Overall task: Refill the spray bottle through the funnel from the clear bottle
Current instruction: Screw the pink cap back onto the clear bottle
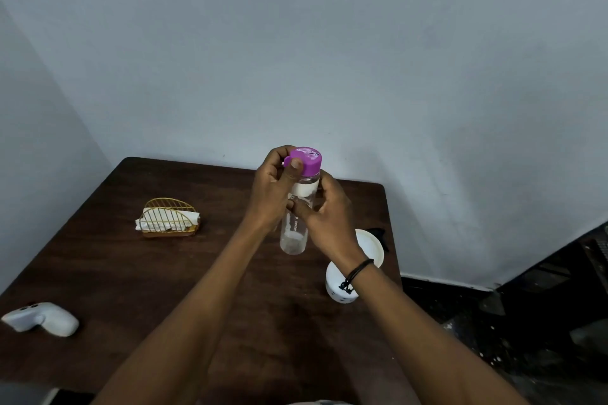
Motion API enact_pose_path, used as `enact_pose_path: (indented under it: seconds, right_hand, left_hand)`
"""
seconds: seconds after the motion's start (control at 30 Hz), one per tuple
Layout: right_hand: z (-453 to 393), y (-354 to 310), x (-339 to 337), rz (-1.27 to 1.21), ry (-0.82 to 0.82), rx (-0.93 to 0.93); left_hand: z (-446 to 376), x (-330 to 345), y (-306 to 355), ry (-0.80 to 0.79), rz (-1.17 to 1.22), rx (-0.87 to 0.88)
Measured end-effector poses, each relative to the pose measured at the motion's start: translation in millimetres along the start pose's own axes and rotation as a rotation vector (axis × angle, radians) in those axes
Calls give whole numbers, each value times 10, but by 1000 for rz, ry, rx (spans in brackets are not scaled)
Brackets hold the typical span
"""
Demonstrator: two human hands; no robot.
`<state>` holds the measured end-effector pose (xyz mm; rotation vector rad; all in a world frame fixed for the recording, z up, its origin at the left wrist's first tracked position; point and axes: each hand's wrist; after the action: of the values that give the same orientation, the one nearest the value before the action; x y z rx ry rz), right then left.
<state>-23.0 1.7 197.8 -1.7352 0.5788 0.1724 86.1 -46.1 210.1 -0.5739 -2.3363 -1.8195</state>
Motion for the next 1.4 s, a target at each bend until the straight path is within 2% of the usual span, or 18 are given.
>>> enact_pose_path:
  seconds: [0.2,0.4,0.6,0.77,0.9,1.03,1.4]
  right_hand:
    - [-7,75,205,65,-65,53]
    - [-5,244,439,106,-114,70]
    - [-27,490,695,202,-123,75]
    - [-24,814,969,322,-174,150]
    - [-7,886,1116,320,-257,201]
    - [-2,938,1246,295,-271,216]
    - [-62,875,1394,283,-332,193]
  left_hand:
    - [54,-218,-75,-22,-114,-1]
    - [80,-509,-186,-47,-89,-80]
    - [181,-735,-483,-14,-226,-104]
    - [232,-913,-727,-6,-387,-132]
    - [306,-1069,-852,-11,-477,-136]
    - [337,-1174,-910,14,-543,-116]
    - [331,-1398,-911,59,-536,-176]
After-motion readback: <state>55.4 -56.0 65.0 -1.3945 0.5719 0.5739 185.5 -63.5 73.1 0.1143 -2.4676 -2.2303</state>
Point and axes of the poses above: each hand's wrist, its own z-axis away from the middle knuckle, its own x-axis out of the palm, y = z × x, and after that the axes turned 9 degrees about z, right-handed
